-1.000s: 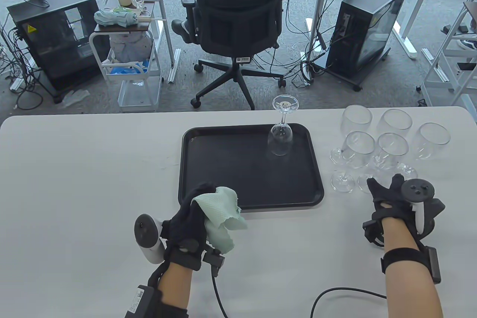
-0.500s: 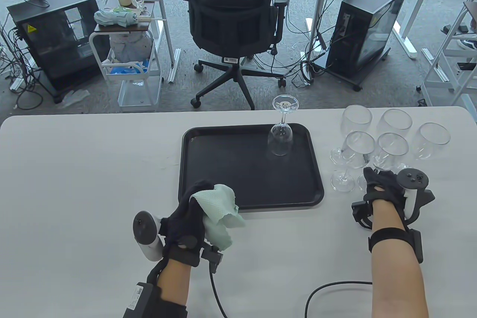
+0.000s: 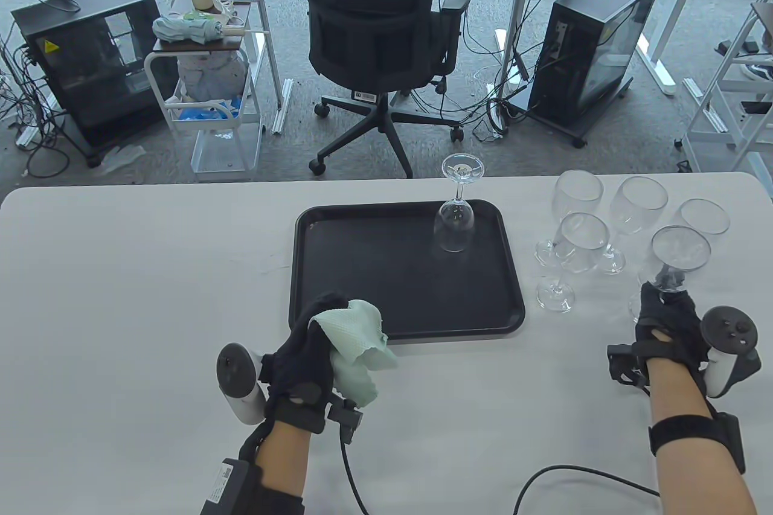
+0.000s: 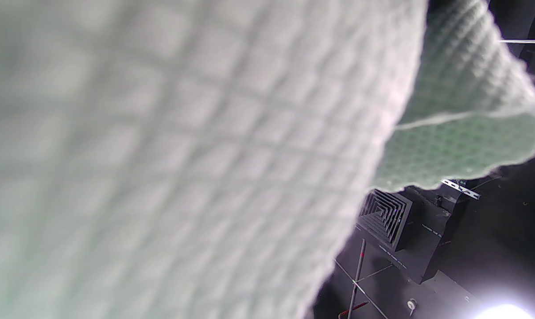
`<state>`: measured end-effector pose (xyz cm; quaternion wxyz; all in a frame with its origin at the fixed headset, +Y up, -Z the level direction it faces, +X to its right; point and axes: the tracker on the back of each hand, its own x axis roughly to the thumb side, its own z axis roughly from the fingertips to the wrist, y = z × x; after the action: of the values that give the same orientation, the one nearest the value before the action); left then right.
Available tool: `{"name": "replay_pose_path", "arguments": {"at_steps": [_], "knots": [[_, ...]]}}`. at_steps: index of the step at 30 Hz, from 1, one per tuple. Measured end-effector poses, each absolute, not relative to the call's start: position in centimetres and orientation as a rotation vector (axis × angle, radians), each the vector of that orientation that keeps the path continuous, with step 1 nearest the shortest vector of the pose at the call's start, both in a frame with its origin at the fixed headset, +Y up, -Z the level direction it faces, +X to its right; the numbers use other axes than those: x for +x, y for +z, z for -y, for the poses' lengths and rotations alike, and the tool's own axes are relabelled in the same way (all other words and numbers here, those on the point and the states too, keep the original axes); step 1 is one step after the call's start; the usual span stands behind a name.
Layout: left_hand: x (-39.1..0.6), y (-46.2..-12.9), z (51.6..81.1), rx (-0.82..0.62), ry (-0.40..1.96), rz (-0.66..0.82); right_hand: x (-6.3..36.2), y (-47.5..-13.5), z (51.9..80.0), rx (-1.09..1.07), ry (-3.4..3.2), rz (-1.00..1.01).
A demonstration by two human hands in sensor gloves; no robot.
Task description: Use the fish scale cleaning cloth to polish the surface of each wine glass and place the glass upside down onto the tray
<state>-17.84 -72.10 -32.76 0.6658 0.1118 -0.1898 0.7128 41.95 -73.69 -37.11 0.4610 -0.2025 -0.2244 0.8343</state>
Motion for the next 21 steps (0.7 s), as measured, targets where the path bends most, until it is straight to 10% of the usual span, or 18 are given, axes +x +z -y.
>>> {"name": "replay_pose_path", "arguments": {"at_steps": [6,12,21], "knots": [[-17.4,-32.5,72.2,0.248,1.599,0.428,34.7,-33.4,68.4,0.286,2.636,0.835],[-17.1,-32.0,72.1,0.261,1.600,0.420,23.2,-30.7,68.9,0.783,3.006,0.734],[-16.4,-31.5,71.6,0.268,1.578,0.446,14.1,-29.1,69.3,0.917,3.028,0.798]]}}
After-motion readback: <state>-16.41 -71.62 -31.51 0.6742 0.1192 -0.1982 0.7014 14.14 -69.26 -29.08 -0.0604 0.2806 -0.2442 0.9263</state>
